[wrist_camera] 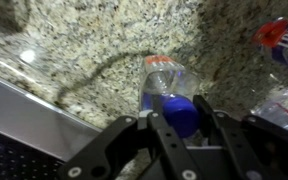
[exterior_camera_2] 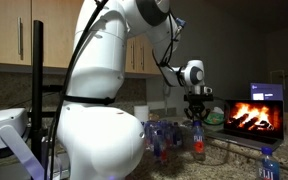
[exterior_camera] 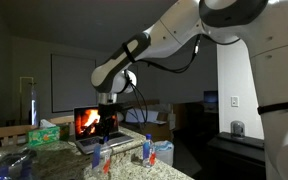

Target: Move the three bottles to the right

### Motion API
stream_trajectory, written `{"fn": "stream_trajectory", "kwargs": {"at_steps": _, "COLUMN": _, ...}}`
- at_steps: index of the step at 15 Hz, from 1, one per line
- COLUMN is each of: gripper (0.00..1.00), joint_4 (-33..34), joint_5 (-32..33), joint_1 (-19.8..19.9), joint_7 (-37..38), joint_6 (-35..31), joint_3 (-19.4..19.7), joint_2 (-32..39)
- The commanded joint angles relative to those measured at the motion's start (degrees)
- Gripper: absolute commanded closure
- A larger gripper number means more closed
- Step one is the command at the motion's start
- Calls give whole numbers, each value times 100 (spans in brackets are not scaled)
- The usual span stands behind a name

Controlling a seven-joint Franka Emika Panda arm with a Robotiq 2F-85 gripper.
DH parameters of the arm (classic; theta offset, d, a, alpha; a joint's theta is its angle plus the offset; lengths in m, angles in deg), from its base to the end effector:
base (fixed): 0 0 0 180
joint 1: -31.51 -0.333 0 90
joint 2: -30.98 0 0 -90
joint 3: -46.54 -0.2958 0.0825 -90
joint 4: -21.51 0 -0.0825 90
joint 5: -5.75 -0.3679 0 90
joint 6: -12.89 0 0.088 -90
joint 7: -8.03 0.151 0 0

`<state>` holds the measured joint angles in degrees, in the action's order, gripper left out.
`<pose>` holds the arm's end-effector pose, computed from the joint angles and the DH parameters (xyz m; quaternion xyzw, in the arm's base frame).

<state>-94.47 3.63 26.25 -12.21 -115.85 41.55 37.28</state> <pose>0.5645 0.1040 0.3514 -0.9660 -0.2516 -0.0580 0.0148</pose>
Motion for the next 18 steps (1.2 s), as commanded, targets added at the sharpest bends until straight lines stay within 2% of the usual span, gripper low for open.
{"fn": "stream_trajectory", "kwargs": {"at_steps": 1, "gripper": 88, "joint_4": 342, "joint_5": 491, "joint_1": 169, "joint_7": 906, "joint_6": 597, "joint_3": 256, "joint_2": 38}}
{"fn": "stream_trajectory", "kwargs": {"at_steps": 4, "gripper": 88, "joint_4": 441, "joint_5": 613, "joint_1": 312, "joint_7": 1411, "joint_6": 1179, "joint_3": 470, "joint_2": 36}}
{"fn": "stream_trajectory", "kwargs": {"at_steps": 5, "gripper": 88, "joint_4": 454, "joint_5": 546, "joint_1": 366, "joint_7": 1436, "joint_6": 1351, "joint_3": 514, "joint_2": 53}}
{"fn": "stream_trajectory", "kwargs": {"at_steps": 6, "gripper": 88, "joint_4": 435, "joint_5": 364, "joint_1": 416, "joint_7": 1113, "joint_6": 1438, "joint_3": 511, "joint_2": 36}}
{"fn": "stream_trajectory", "kwargs": {"at_steps": 7, "gripper": 65, "joint_4": 393, "joint_5": 449, "joint_1": 384, "joint_7": 1141, "joint_6": 1217, "joint_3": 483, "joint_2": 15}}
{"fn": "stream_trajectory", "kwargs": {"at_steps": 11, "gripper": 65, "joint_4": 393, "joint_5": 442, "joint_1": 421, "joint_7": 1140, "joint_6": 1311, "joint_3": 498, "joint_2": 31}}
{"fn": "stream_trajectory", "kwargs": {"at_steps": 12, "gripper": 88, "joint_4": 393, "joint_5": 442, "joint_1": 417, "joint_7": 1141, "joint_6": 1311, "joint_3": 496, "joint_2": 33}}
{"fn": "stream_trajectory", "kwargs": {"at_steps": 18, "gripper": 88, "joint_4": 319, "joint_5": 231, "joint_1": 595, "joint_7": 1412, "joint_6": 1091, "joint_3": 657, "joint_2": 198}}
